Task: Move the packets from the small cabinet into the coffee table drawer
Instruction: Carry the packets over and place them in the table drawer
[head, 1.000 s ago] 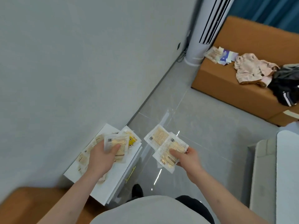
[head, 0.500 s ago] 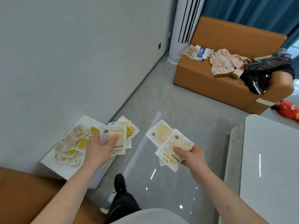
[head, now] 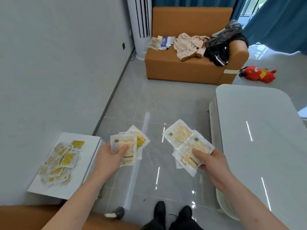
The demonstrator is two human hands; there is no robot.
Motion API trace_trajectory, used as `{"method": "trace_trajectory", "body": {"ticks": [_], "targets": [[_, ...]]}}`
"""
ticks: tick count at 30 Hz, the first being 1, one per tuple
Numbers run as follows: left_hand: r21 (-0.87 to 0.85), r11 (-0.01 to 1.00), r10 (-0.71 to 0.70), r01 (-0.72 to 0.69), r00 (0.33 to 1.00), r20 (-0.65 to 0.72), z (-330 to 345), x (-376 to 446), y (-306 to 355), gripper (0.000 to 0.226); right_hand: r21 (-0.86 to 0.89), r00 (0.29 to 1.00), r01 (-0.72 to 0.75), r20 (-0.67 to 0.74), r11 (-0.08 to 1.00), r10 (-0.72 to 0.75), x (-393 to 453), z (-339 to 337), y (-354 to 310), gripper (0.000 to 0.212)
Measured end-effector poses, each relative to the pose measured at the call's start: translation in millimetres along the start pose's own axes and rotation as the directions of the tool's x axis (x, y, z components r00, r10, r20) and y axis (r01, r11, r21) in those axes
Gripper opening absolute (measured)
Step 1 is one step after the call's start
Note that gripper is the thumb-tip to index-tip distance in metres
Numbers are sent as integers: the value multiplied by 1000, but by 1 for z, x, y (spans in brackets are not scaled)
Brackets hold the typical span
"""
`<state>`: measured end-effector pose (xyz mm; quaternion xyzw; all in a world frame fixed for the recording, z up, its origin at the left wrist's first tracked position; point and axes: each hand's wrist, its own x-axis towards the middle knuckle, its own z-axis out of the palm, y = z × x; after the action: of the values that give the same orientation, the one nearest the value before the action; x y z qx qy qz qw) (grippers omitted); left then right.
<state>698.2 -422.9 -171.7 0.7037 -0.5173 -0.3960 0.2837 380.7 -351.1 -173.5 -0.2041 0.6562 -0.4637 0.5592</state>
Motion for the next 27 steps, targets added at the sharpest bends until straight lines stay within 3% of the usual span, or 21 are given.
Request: {"method": "trace_trajectory", "body": {"ticks": [12, 23, 27], "targets": [[-60, 994, 106, -97, 980, 168, 106, -96, 50, 17, 148, 978, 42, -207, 988, -10, -80, -141, 25, 25], [-209, 977, 90, -43, 971, 220, 275, -267, 84, 15, 85, 946, 60, -324, 995, -30, -175, -393, 77, 25], [-176, 984, 68, -25, 966, 248, 320, -325, 93, 19, 91, 945, 24, -328, 996, 7, -196, -460, 87, 25]]}}
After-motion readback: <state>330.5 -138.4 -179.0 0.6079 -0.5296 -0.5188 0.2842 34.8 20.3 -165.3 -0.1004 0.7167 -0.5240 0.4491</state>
